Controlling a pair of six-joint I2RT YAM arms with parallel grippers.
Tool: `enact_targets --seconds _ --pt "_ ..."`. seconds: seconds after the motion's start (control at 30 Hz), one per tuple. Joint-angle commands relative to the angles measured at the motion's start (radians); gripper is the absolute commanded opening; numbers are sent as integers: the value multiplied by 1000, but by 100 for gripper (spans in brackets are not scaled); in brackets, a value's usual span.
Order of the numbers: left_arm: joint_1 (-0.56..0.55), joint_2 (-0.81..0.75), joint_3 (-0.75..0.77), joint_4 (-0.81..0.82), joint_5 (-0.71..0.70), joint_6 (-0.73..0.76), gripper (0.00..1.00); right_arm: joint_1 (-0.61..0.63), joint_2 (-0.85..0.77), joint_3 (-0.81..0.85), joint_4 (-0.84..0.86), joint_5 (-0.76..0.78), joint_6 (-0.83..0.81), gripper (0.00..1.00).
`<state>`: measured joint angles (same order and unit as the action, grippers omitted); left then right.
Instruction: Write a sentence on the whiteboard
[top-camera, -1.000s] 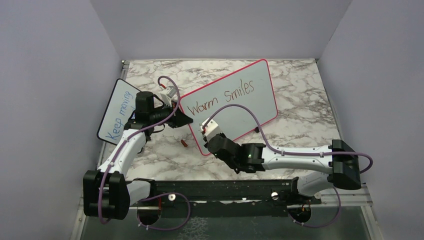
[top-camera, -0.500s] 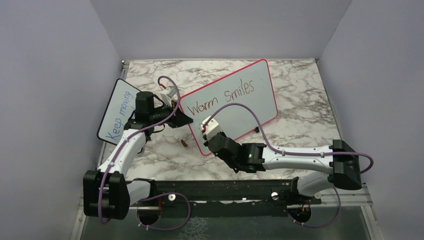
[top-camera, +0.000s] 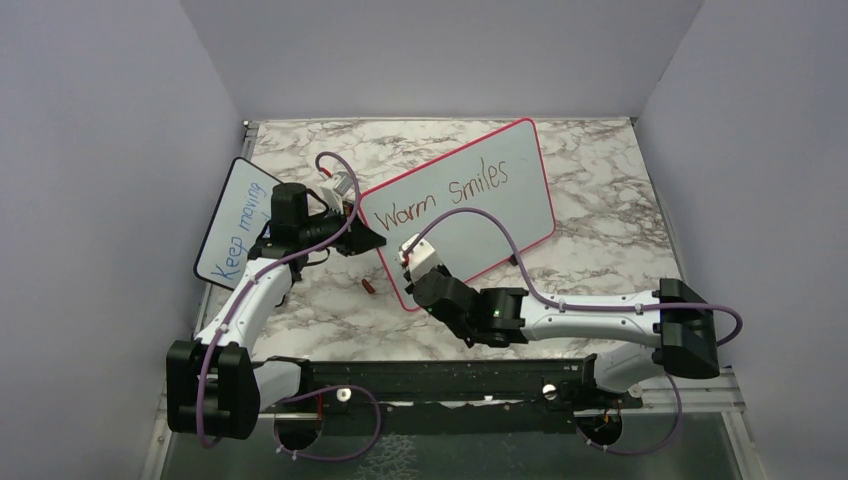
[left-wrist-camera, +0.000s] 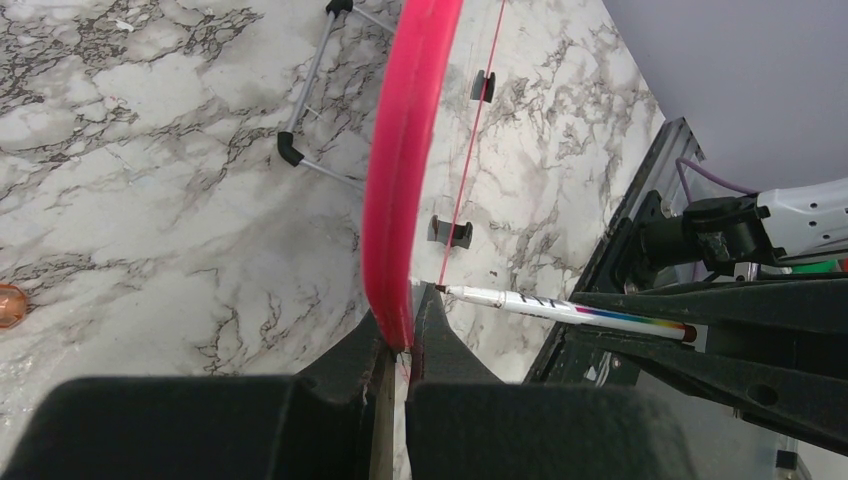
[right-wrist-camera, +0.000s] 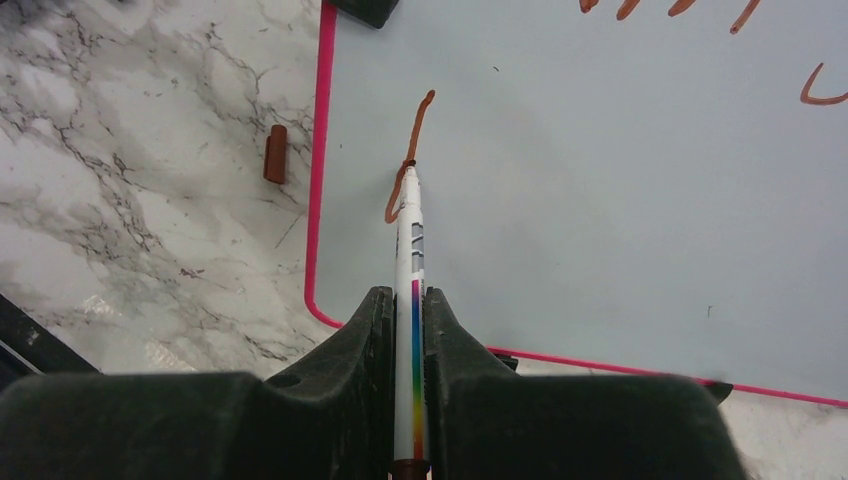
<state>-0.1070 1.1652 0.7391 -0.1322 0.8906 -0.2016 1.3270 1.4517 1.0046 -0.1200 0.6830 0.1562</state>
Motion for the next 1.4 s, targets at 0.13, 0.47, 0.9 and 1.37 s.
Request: enact_targets --seconds 0.13,0.47,0.9,1.37 --pt "7 12 -29 -44 -128 54 0 -4 -8 -21 22 110 12 0" --pt "7 12 -30 -44 -130 53 0 -5 -15 -30 -46 91 61 0" --pt "7 10 -30 -44 -133 53 0 -5 -12 -35 -108 36 96 0" --pt "6 13 -29 -44 -134 51 0 -4 -20 -34 -125 24 106 1"
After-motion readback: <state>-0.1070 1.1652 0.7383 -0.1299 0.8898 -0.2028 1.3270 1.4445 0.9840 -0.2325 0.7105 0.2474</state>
